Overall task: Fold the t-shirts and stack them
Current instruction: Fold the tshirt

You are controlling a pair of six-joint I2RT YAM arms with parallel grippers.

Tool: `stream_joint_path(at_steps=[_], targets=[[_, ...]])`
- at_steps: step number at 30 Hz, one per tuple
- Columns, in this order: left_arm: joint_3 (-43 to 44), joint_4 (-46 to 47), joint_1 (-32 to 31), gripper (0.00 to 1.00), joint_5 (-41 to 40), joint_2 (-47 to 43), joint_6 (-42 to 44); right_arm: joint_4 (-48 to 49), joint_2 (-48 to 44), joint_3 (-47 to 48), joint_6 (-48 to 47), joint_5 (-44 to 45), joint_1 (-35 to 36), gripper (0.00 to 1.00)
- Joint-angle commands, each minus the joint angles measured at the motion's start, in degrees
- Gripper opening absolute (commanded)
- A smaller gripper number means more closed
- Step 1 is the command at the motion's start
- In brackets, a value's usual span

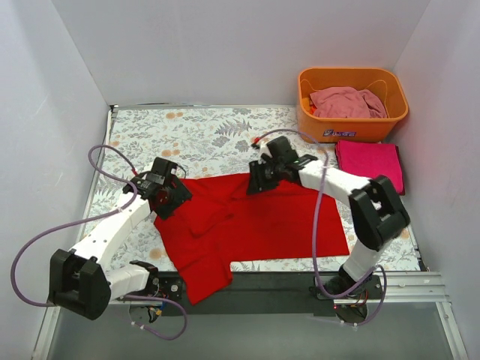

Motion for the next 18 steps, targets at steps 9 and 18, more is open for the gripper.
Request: stream_joint_path(at_steps=[9, 18], targets=[[10.23, 14.79, 14.55, 0.63, -7.59, 21.41, 13.69, 1.95, -13.54, -7.28, -7.27, 11.24, -25.48, 0.50], [16.04, 18.05, 15.79, 0.52, -4.78, 32.05, 15.71, 9.60, -8.01, -11.07, -4.55, 1.74, -39.64, 0.43]])
